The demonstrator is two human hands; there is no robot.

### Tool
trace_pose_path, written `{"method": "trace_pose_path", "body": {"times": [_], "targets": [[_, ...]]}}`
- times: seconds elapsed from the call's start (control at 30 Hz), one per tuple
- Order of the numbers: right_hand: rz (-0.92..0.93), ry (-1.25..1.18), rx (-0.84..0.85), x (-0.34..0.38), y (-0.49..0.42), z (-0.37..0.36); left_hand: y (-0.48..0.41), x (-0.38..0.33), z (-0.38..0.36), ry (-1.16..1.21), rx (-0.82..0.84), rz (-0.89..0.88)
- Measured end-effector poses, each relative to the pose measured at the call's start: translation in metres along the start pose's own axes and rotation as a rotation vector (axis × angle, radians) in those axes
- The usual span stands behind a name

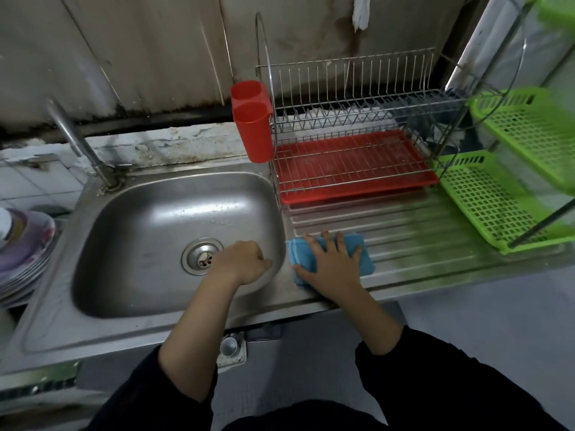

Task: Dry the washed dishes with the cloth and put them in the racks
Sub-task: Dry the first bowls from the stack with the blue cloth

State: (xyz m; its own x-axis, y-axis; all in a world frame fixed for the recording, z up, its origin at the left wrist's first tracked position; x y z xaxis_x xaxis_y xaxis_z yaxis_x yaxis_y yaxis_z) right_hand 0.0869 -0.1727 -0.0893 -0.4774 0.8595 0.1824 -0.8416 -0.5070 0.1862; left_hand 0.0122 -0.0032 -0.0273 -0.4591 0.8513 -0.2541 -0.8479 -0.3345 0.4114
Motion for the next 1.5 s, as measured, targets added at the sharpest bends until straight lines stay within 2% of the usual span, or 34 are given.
{"method": "trace_pose_path", "body": {"times": [0.07,0.17,0.3,0.47,0.57,0.77,0.87,1.1,1.5], "targets": [[-0.007,-0.016,-0.035,-0.002,0.002,-0.002,-0.001,0.001,0.005,0.01,0.042,0.007],[-0.076,-0.034,-0.093,-0.003,0.01,-0.01,0.005,-0.004,0.015,0.007,-0.005,0.001],[-0.149,-0.006,-0.038,-0.002,0.014,-0.011,0.014,-0.006,0.019,-0.017,-0.033,-0.008],[-0.105,0.076,-0.006,-0.002,0.013,0.003,0.023,-0.001,0.015,0.036,-0.043,-0.012],[-0.001,0.068,-0.121,0.015,0.019,0.004,0.029,0.005,0.011,0.081,-0.055,0.002],[0.142,0.151,-0.179,0.033,0.02,0.006,0.056,0.023,0.008,0.125,-0.175,0.081],[0.209,0.045,-0.141,0.049,0.019,0.015,0.071,0.039,0.012,0.143,-0.252,0.156],[0.368,-0.198,-0.092,0.126,0.019,0.038,0.113,0.099,0.024,0.165,-0.378,0.395],[0.583,-0.251,-0.057,0.297,0.049,0.034,0.21,0.242,0.042,0.249,-0.548,0.611]]}}
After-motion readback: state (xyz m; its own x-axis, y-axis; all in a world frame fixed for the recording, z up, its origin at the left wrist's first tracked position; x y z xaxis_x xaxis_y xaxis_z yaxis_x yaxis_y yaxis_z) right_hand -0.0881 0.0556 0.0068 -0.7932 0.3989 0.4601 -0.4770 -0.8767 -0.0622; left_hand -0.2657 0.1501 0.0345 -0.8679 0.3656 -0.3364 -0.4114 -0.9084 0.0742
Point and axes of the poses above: each hand's wrist, its own y-axis away from the middle knuckle, its own z-axis out of the back of the hand, x = y × z, the point moved 2 cm from there along -y, towards the middle knuckle
